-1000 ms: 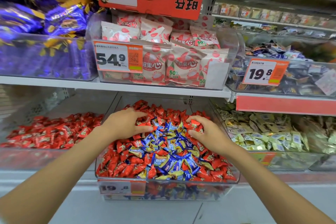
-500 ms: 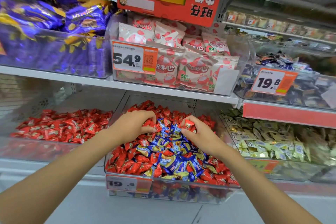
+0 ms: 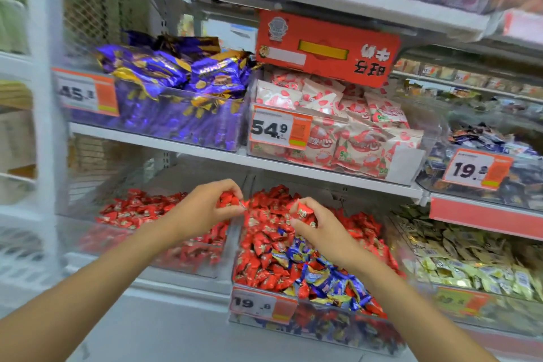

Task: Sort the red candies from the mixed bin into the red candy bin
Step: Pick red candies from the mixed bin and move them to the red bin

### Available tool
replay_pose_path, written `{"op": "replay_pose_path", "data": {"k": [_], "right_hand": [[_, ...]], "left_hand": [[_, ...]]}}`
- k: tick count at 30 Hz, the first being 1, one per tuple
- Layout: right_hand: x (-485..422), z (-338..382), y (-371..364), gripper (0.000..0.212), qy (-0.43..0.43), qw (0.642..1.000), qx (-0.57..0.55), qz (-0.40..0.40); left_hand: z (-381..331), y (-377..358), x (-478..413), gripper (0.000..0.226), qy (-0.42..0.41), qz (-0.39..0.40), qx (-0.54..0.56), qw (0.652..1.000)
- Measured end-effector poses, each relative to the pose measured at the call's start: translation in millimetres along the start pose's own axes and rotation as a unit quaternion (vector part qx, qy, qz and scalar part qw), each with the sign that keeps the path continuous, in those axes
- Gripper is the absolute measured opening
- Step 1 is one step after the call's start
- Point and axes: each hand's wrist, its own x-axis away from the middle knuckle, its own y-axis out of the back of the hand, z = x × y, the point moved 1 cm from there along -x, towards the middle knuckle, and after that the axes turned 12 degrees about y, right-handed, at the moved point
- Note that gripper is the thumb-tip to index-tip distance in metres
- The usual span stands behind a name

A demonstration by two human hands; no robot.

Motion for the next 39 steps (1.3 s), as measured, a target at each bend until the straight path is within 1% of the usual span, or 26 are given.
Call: {"op": "replay_pose_path", "data": {"k": [3,5,6,8,9,10,11,12,13,14,15,16,18,20,21,24,26,27,29,30,31,33,34,35,37,39], "right_hand": [[-40,21,-33,0.010,0.069,0.997,0.039,0.023],[-74,32,-57,0.010,0.113,0.990,0.068,0.046],[-91,34,-70,0.010,0.127,0.987,0.080,0.059],[-127,36,-95,0.015,0.140,0.982,0.106,0.073],[-144,34,-106,0.017,0.135,0.981,0.114,0.080],[-159,31,-119,0.022,0.126,0.980,0.115,0.099],[-170,30,-127,0.032,0.103,0.978,0.119,0.133],[-178,24,-133,0.047,0.075,0.972,0.133,0.176],[-183,18,-139,0.061,0.056,0.963,0.158,0.213],[-184,13,-139,0.068,0.048,0.956,0.182,0.226],[-180,10,-135,0.067,0.053,0.955,0.196,0.217],[-171,5,-126,0.061,0.073,0.957,0.207,0.191],[-141,-6,-97,0.047,0.116,0.956,0.240,0.127],[-97,-25,-58,0.042,0.123,0.952,0.267,0.080],[-71,-32,-36,0.045,0.116,0.954,0.270,0.062],[7,-59,27,0.066,0.072,0.945,0.318,0.018],[52,-84,64,0.066,0.038,0.919,0.392,-0.005],[71,-91,78,0.062,0.008,0.907,0.421,-0.007],[100,-105,100,0.044,-0.043,0.901,0.430,-0.020],[110,-108,105,0.042,-0.056,0.905,0.421,-0.022],[117,-110,109,0.045,-0.067,0.917,0.393,-0.030],[124,-111,109,0.070,-0.112,0.959,0.257,-0.045],[126,-113,107,0.078,-0.132,0.973,0.185,-0.052],[127,-118,105,0.076,-0.132,0.978,0.150,-0.060],[128,-124,105,0.063,-0.122,0.981,0.130,-0.072],[130,-127,106,0.062,-0.121,0.983,0.118,-0.072]], "left_hand": [[49,40,-1,0.017,0.042,-0.038,-0.053,0.997],[87,67,-10,0.028,0.075,-0.077,-0.081,0.991],[105,78,-14,0.030,0.093,-0.097,-0.089,0.987],[134,93,-23,0.025,0.123,-0.127,-0.112,0.978],[145,95,-29,0.030,0.135,-0.134,-0.118,0.975],[155,95,-33,0.043,0.154,-0.128,-0.111,0.973],[162,92,-36,0.057,0.172,-0.105,-0.092,0.975],[167,86,-36,0.068,0.199,-0.078,-0.083,0.973],[172,80,-34,0.076,0.226,-0.049,-0.100,0.968],[176,75,-31,0.079,0.252,-0.025,-0.143,0.957],[179,70,-27,0.076,0.263,-0.017,-0.184,0.947],[176,67,-21,0.070,0.260,-0.016,-0.206,0.943],[161,58,-13,0.060,0.222,-0.024,-0.207,0.953],[135,44,-7,0.057,0.155,-0.028,-0.190,0.969],[118,36,-6,0.056,0.117,-0.032,-0.169,0.978],[59,7,-19,0.052,0.006,-0.050,-0.105,0.993],[15,-17,-34,0.050,-0.041,-0.044,-0.094,0.994],[-5,-30,-44,0.051,-0.049,-0.031,-0.099,0.993],[-33,-61,-66,0.054,-0.040,0.019,-0.115,0.992],[-39,-78,-78,0.057,-0.022,0.047,-0.118,0.992],[-41,-93,-90,0.061,0.007,0.073,-0.120,0.990],[-36,-120,-109,0.074,0.066,0.099,-0.156,0.981],[-30,-129,-116,0.081,0.083,0.096,-0.187,0.974],[-25,-137,-122,0.088,0.095,0.087,-0.211,0.969],[-17,-147,-130,0.103,0.115,0.061,-0.223,0.966],[-16,-153,-135,0.120,0.140,0.034,-0.212,0.967]]}}
